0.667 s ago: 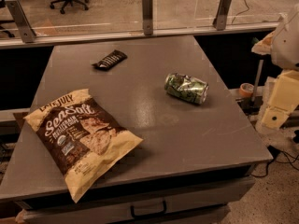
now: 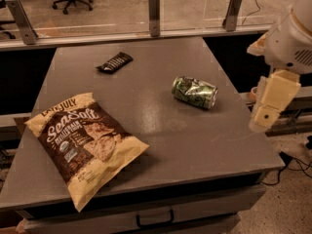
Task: Pick green can
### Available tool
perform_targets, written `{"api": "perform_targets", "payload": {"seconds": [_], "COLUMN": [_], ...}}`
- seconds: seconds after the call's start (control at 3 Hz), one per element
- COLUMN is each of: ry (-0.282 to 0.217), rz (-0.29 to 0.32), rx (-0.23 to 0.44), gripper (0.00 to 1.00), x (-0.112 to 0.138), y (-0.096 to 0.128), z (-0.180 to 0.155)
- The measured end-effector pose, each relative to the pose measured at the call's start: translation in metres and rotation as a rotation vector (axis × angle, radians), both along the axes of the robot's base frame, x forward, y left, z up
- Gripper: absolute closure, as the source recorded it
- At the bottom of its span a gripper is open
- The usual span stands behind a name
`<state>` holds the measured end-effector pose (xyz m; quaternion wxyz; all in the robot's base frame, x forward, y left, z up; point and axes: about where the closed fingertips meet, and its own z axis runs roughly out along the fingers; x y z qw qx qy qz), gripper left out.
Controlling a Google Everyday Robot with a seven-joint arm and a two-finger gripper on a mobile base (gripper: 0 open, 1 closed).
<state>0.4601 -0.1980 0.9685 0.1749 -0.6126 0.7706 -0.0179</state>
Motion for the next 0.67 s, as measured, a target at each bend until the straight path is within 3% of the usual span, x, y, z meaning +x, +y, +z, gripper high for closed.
{"api": "perform_targets", "payload": {"seconds": [0.67], "ry": [-0.010], "rz": [0.045], "rx": [0.125], "gripper": [0.00], "x": [0.072], "y": [0.073], "z": [-0.033]}}
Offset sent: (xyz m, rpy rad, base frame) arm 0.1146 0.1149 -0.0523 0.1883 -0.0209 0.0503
